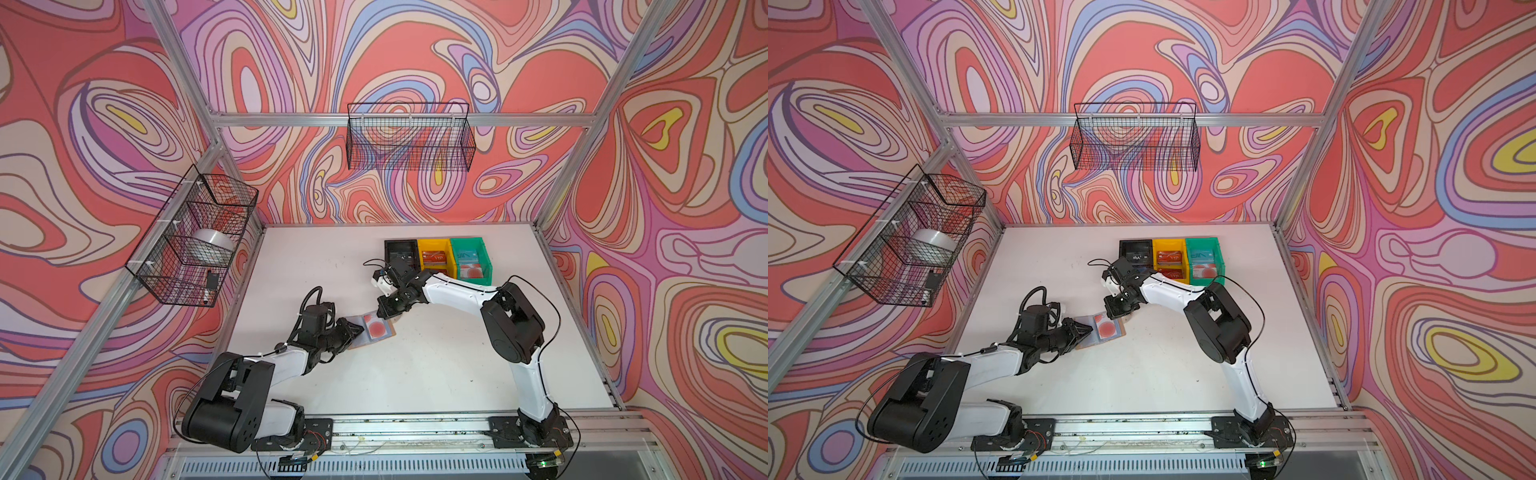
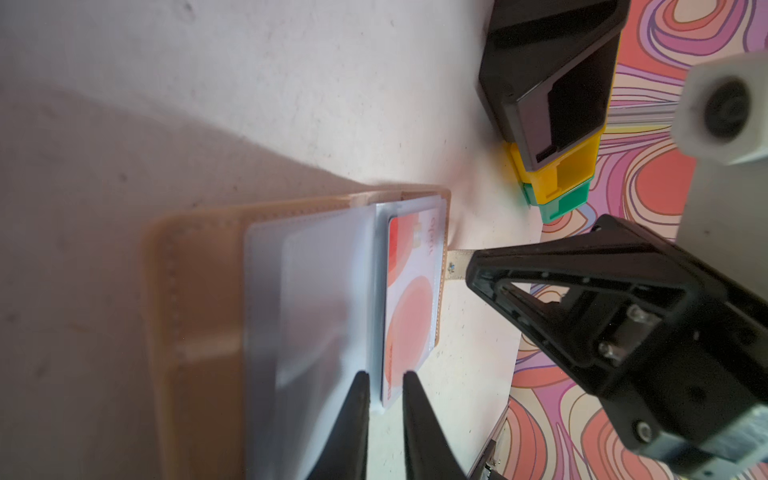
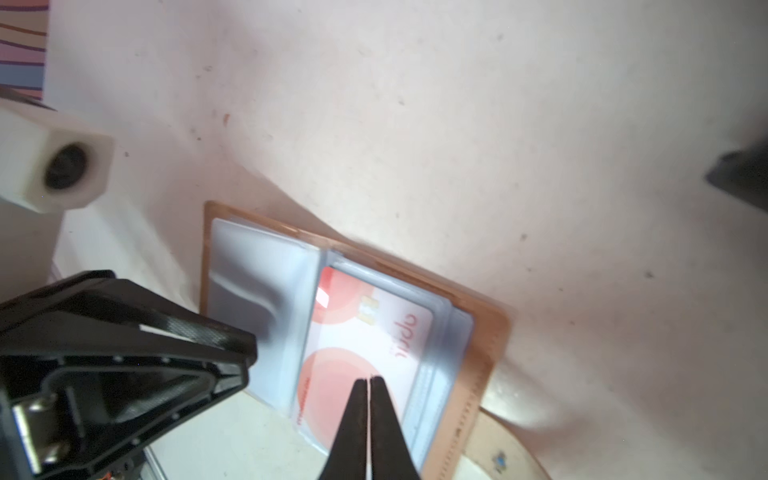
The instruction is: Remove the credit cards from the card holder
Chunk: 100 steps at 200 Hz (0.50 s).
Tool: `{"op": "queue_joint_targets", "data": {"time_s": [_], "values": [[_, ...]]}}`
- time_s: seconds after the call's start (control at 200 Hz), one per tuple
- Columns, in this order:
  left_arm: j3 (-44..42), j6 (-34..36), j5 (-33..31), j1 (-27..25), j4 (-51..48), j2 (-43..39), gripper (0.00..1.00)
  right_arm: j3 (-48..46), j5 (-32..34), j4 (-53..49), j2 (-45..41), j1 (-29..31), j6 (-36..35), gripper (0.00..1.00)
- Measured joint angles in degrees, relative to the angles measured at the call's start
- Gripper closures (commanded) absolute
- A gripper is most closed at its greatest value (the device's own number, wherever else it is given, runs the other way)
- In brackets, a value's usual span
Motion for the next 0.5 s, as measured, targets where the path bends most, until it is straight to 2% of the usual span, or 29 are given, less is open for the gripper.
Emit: {"op": "queue_joint_targets", "data": {"time_s": [0.501], "values": [[-0.5,-2.2,1.7,0.0,9.9,8.0,0.81,-1.1,2.0,-0.7,1.1,0.1,-0.2,0.92]]}}
